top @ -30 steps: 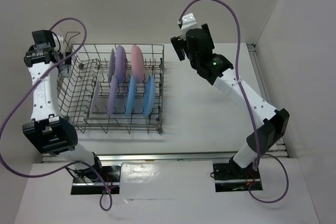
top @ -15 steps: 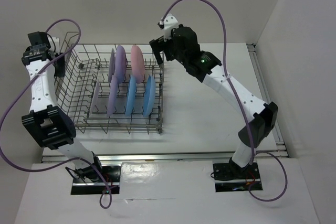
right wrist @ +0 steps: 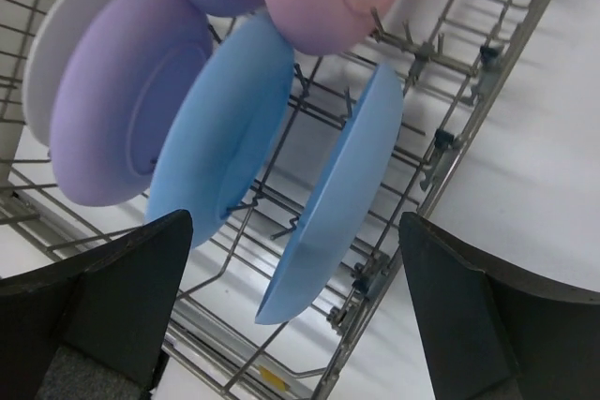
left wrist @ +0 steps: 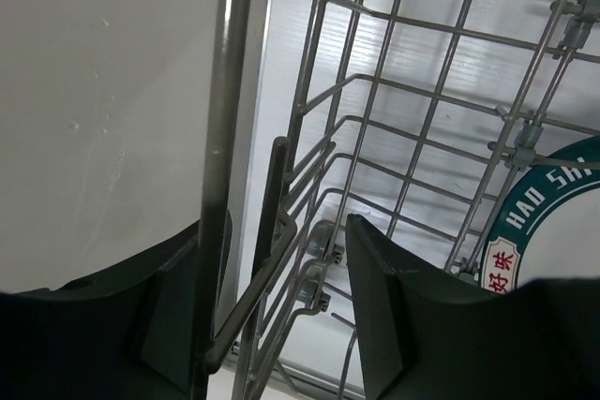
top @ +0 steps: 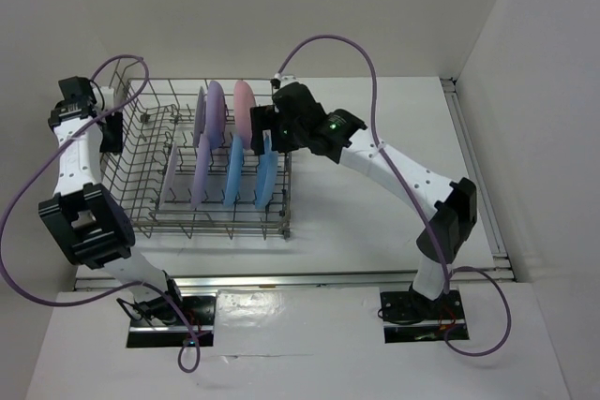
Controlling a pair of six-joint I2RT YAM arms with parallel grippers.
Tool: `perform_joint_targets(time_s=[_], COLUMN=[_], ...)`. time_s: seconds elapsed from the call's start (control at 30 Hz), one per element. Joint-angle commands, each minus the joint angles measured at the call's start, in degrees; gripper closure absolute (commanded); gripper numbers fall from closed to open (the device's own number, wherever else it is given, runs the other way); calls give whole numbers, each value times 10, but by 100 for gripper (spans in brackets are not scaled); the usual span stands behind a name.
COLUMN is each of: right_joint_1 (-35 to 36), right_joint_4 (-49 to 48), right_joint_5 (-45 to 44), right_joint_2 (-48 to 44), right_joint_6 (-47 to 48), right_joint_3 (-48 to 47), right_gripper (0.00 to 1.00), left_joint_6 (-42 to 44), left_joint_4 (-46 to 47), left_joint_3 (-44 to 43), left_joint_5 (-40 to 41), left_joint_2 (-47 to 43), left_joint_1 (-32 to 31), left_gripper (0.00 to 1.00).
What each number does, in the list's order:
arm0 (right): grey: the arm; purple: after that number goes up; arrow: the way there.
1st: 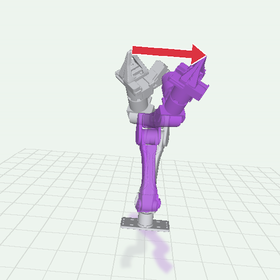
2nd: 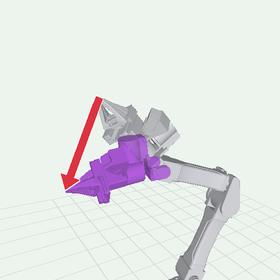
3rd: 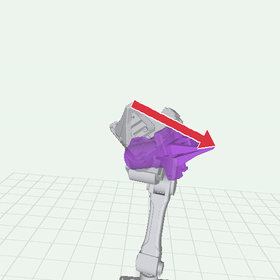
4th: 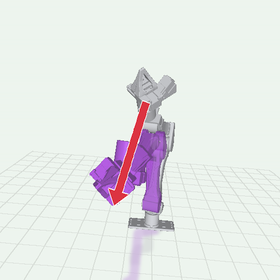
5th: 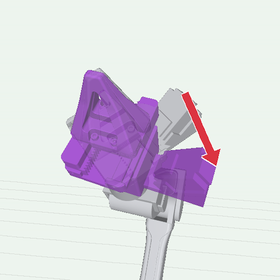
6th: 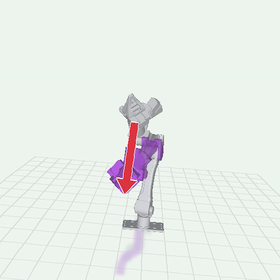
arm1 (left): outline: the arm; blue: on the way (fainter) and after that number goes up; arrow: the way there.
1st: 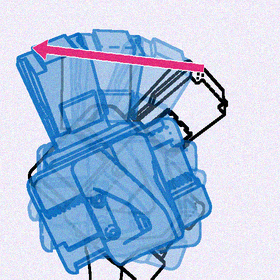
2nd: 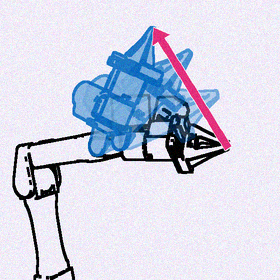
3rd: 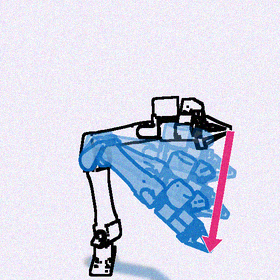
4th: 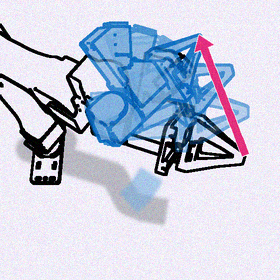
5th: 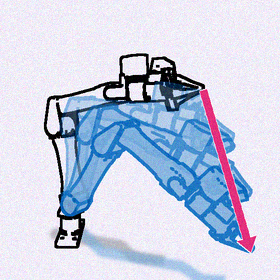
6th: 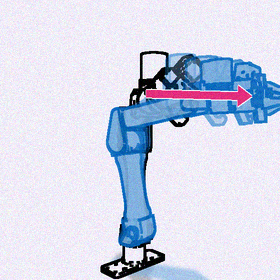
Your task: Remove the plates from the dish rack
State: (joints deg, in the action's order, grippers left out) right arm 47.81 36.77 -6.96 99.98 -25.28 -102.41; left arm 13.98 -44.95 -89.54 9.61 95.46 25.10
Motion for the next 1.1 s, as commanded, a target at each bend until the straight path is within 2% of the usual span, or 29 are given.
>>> perform_joint_targets(time_s=[0.0, 0.23, 0.43, 0.6, 0.67, 0.7, 0.9, 0.93, 1.07], right_joint_1=[11, 35, 35, 35, 35, 41, 68, 68, 68], right_joint_4=[25, 34, 46, 32, 32, 32, 94, 100, 121], right_joint_5=[-31, -73, -91, -96, -96, -96, -139, -139, -164], right_joint_2=[2, 49, 73, 73, 79, 86, 108, 115, 115], right_joint_6=[-64, -86, -131, -137, -137, -137, -108, -101, -108], right_joint_3=[-1, -14, -12, 0, -5, -10, -96, -108, -119], right_gripper=[3, 19, 16, 26, 34, 44, 66, 75, 100], left_joint_6=[23, 23, 28, 33, 33, 33, 33, 33, 33], left_joint_4=[48, 74, 85, 85, 85, 85, 91, 91, 91], left_joint_3=[11, 28, 38, 44, 44, 44, 44, 44, 44], left_joint_5=[-13, -13, -29, -35, -35, -35, -29, -29, -41], left_joint_2=[-29, -29, -29, -24, -24, -24, -24, -24, -19], left_joint_1=[5, 10, 10, 15, 15, 15, 15, 15, 15], left_gripper=[35, 35, 36, 38, 38, 38, 39, 39, 41])
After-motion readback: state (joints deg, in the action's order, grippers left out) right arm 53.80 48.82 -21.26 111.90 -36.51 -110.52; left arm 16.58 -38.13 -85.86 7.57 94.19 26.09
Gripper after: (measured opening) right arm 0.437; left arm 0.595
